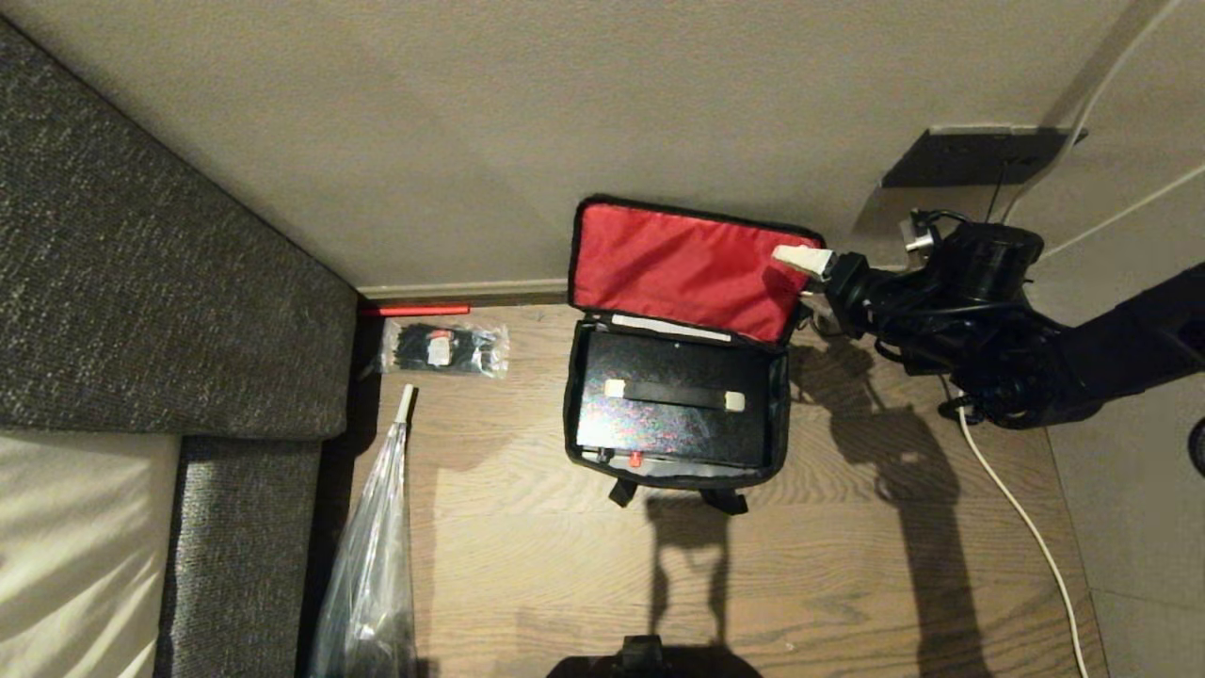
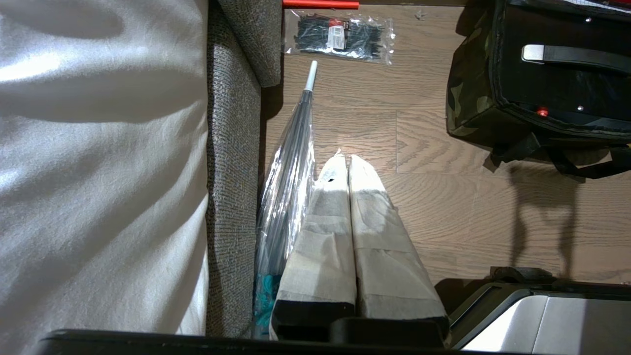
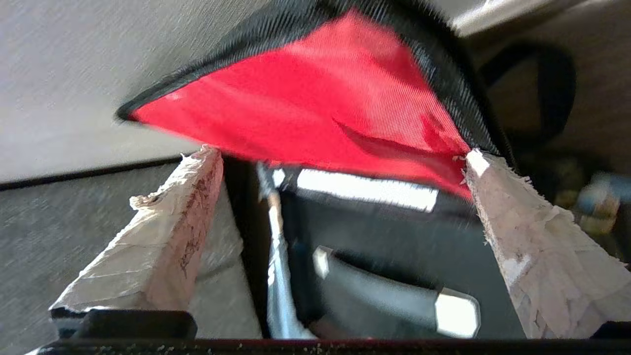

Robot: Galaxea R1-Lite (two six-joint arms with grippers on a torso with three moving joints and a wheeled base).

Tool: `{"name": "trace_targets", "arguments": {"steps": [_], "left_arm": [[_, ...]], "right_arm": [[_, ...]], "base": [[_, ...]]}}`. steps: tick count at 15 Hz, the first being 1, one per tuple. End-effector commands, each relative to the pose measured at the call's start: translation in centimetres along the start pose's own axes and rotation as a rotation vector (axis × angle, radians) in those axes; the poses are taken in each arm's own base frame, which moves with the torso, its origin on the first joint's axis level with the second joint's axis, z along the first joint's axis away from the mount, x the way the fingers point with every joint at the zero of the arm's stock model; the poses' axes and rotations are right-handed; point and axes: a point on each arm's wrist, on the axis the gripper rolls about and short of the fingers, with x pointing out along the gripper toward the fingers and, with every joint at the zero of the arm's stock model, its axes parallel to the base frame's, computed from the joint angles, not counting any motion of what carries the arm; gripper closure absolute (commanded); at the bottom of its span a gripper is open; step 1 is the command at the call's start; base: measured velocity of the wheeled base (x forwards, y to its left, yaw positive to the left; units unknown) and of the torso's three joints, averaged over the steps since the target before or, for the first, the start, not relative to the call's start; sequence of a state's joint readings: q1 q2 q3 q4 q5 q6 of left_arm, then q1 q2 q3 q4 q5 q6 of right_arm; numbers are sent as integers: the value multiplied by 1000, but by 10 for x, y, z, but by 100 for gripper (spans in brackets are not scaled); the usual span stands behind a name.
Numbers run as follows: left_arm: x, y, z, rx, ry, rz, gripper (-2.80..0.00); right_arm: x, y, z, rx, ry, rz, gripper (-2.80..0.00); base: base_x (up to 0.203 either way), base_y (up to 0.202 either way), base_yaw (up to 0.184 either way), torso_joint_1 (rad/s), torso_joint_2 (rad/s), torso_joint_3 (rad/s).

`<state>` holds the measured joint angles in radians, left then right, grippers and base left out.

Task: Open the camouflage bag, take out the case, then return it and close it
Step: Grip the handle

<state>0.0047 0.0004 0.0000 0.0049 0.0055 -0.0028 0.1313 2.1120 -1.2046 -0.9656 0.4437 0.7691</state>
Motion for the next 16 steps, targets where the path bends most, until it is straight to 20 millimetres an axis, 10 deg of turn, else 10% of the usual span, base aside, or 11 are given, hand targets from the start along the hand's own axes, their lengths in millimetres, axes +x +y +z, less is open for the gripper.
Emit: {"name": "trace_targets", "arguments": {"steps": [1,6,12,13,16], "left_arm": [[0,0,-1,0,1,2,0],[0,0,-1,0,1,2,0],[0,0,-1,0,1,1,0],[0,0,-1,0,1,2,0],[0,0,-1,0,1,1,0]], "right_arm": [[14,-13,-3,-28,-32,-18,-280],[22,-22,-4,-174,-85,-61,-280],[-31,17,-7,-65,80,-48,-280],[-42,26,-8,-47,101,-40,0],[-86,57,-13,6,194,44,0]], "base": [[0,0,0,0,0,0],[0,0,0,0,0,0],[0,0,0,0,0,0],[0,0,0,0,0,0],[0,0,0,0,0,0]]}}
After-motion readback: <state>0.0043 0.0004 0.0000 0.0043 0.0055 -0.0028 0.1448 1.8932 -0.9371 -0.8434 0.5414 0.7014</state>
